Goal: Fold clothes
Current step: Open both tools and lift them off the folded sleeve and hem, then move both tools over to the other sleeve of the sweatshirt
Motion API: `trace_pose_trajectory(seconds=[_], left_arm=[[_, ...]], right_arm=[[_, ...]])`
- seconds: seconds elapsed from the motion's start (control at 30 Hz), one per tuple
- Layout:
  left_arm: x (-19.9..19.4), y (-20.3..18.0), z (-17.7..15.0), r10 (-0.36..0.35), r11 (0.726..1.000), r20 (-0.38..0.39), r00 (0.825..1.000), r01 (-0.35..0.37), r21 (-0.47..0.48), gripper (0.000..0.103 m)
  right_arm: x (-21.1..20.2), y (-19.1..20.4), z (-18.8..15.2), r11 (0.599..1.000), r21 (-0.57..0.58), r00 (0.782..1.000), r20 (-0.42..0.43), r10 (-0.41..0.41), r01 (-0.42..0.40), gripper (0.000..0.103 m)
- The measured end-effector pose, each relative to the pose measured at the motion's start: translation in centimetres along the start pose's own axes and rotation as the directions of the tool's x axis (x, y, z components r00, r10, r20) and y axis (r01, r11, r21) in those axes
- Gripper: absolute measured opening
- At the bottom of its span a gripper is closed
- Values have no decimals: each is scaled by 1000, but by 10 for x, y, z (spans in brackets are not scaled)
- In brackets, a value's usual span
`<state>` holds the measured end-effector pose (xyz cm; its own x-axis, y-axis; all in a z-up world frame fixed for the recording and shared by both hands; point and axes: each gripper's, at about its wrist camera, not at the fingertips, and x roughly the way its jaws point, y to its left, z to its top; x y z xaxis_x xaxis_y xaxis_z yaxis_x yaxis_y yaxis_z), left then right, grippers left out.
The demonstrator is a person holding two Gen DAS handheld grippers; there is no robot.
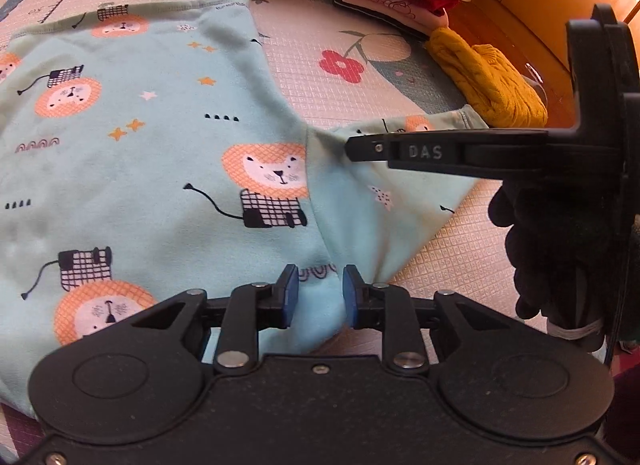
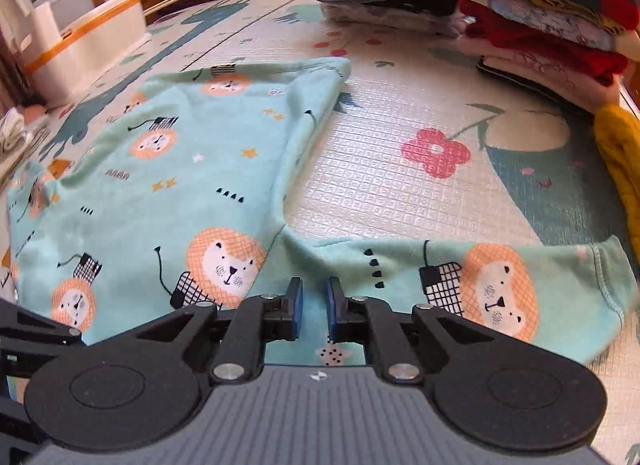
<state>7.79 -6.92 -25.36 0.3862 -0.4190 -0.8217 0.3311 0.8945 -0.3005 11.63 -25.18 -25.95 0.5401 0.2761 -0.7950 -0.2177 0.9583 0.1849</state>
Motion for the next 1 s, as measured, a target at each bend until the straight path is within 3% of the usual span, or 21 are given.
trace_pose_trajectory(seconds=[0.07, 0.17, 0.37, 0.53, 0.6, 0.83, 0.97, 1.0], left_arm=[[-8, 19, 10, 41, 998, 34, 999, -39, -53, 22], [-17, 42, 26, 95, 991, 83, 992, -86, -105, 22], [2, 9, 34, 58, 996, 101, 993, -65, 65, 22], [28, -30, 28, 34, 972, 71, 997, -50, 228, 22], [40, -32, 21, 70, 967, 20, 997, -72, 245, 22], [35, -27, 14, 53, 970, 48, 997, -63, 235, 23], [32, -25, 10, 44, 972, 64, 997, -57, 230, 23], [31, -24, 9, 41, 972, 68, 997, -56, 228, 23]], right_arm=[[-5, -10, 5, 997, 76, 999, 43, 1, -4, 19], [-5, -22, 17, 985, 172, 997, 79, 12, -26, 20], [21, -37, 62, 969, 239, 997, 67, 46, -61, 23], [51, -42, 109, 964, 244, 994, 41, 98, -105, 31], [64, -43, 127, 964, 242, 994, 31, 106, -111, 35], [115, -58, 168, 952, 272, 990, 13, 139, -137, 42], [139, -72, 168, 906, 373, 979, 35, 203, -201, 44], [142, -77, 168, 880, 405, 968, 63, 242, -246, 30]])
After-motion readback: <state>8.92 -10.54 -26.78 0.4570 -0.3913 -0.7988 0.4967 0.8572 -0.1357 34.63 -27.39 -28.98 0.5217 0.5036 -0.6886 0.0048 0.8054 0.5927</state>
